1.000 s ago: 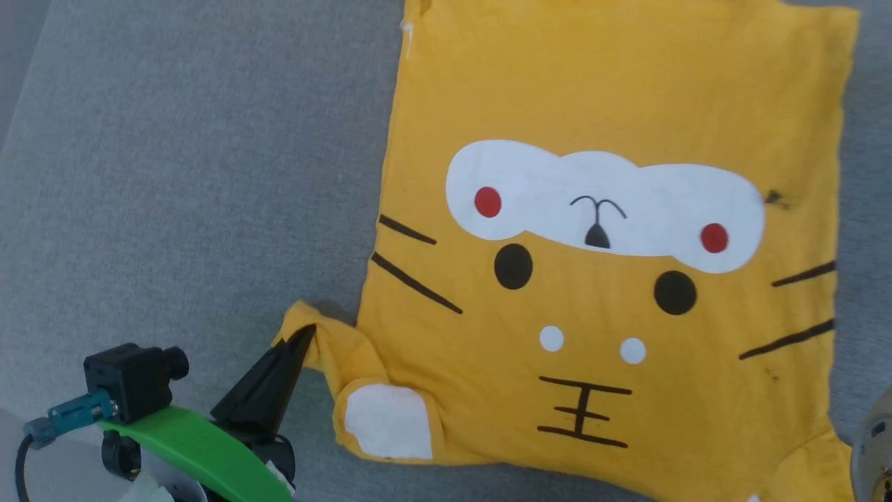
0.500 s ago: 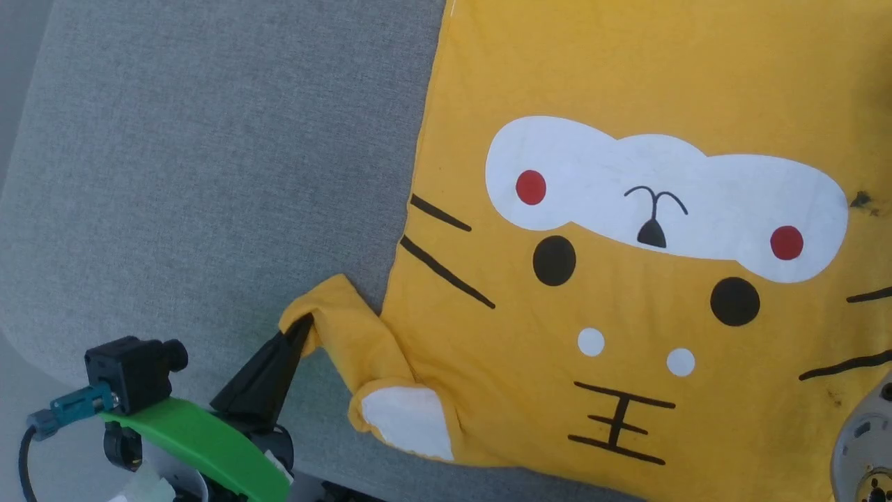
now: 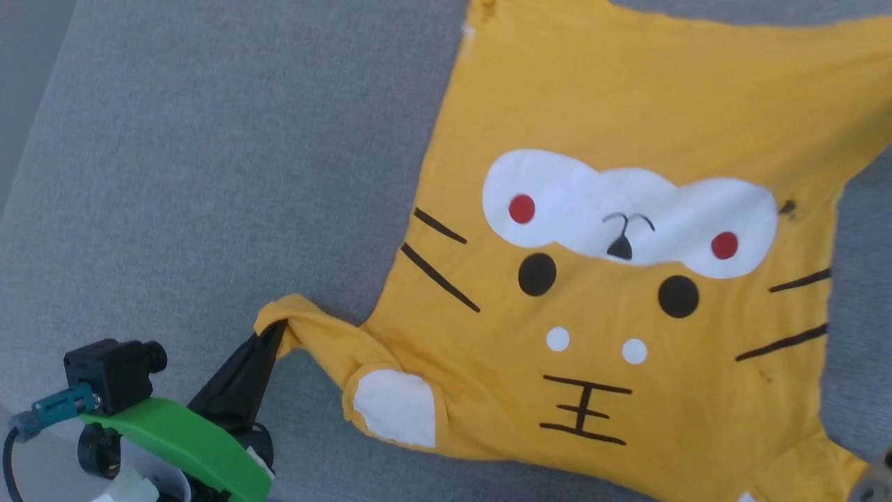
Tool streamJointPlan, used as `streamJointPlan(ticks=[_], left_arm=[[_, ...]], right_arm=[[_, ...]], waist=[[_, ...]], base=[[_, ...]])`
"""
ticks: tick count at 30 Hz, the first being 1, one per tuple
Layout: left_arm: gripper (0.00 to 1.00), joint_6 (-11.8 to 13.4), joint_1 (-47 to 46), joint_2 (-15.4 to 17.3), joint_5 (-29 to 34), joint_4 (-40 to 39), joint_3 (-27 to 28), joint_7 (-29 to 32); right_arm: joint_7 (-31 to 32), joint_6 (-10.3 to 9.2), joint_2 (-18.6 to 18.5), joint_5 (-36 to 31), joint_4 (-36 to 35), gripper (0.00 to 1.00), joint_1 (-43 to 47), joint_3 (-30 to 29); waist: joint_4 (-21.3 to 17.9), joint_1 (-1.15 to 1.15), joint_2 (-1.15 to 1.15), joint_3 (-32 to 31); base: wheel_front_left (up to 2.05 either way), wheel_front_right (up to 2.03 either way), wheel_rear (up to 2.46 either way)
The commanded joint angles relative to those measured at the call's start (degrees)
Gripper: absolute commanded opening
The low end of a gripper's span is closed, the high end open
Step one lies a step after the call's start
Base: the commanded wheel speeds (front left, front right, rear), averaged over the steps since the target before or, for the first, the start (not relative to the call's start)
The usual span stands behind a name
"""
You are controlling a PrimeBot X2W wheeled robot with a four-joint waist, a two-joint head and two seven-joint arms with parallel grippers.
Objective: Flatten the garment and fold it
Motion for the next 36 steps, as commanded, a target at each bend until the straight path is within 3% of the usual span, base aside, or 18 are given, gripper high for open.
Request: streamJointPlan(ticks=[1, 9, 13, 19, 26, 27, 29, 31, 36], left_arm=[[0.0, 0.55, 0.99, 0.61, -0.19, -0.12, 0.3, 0.35], [0.0, 2.53, 4.31, 0.94, -1.2, -0.74, 1.33, 1.49], [0.0, 2.92, 5.3, 0.69, -1.55, -0.72, 1.2, 1.62], [0.0, 3.36, 6.24, 0.66, -1.62, -0.39, 0.91, 1.89], [0.0, 4.6, 7.84, 0.34, -1.54, 0.22, 0.97, 1.92], [0.0, 4.73, 8.0, 0.29, -1.49, 0.28, 0.9, 1.93], [0.0, 4.98, 8.24, 0.13, -1.32, 0.4, 0.67, 1.9], [0.0, 5.09, 8.22, -0.02, -1.12, 0.46, 0.28, 1.93], [0.0, 4.77, 7.37, -0.44, -0.76, 0.3, -0.62, 1.64]], right_arm=[[-0.2, -0.08, -0.34, 1.63, -2.46, 0.0, 3.28, -0.78], [1.04, -0.08, 3.32, 8.59, -18.43, 0.0, 26.01, -7.87], [0.81, -0.08, 5.29, 12.44, -22.4, 0.0, 38.68, -12.88], [-3.93, -0.08, 5.49, 21.67, -12.89, 0.0, 54.84, -14.2], [-14.66, -0.08, 5.5, 25.08, -0.07, 0.0, 59.33, -7.15], [-15.76, -0.08, 5.5, 24.74, 0.42, 0.07, 58.94, -6.76], [-17.36, -0.08, 5.5, 22.98, -0.29, 1.0, 58.06, -5.91], [-17.1, -0.08, 5.5, 21.51, -3.41, 1.0, 57.0, -5.98], [-10.68, -0.08, 5.5, 19.6, -19.02, 1.0, 52.27, -6.49]], waist=[[-4.89, 0.0, 0.0, -7.2], [-10.39, 0.0, 0.0, -13.77], [-12.24, 0.0, 0.0, -15.01], [-13.37, 0.0, 0.0, -16.21], [-13.64, 0.0, 0.0, -18.77], [-13.64, 0.0, 0.0, -19.08], [-13.46, 0.0, 0.0, -19.71], [-13.03, 0.0, 0.0, -19.98], [-11.14, 0.0, 0.0, -18.75]], base=[[0.0, 0.0, 0.0], [0.0, 0.0, 0.0], [0.0, 0.0, 0.0], [0.0, 0.0, 0.0], [0.0, 0.0, 0.0], [0.0, 0.0, 0.0], [0.0, 0.0, 0.0], [0.0, 0.0, 0.0], [0.0, 0.0, 0.0]])
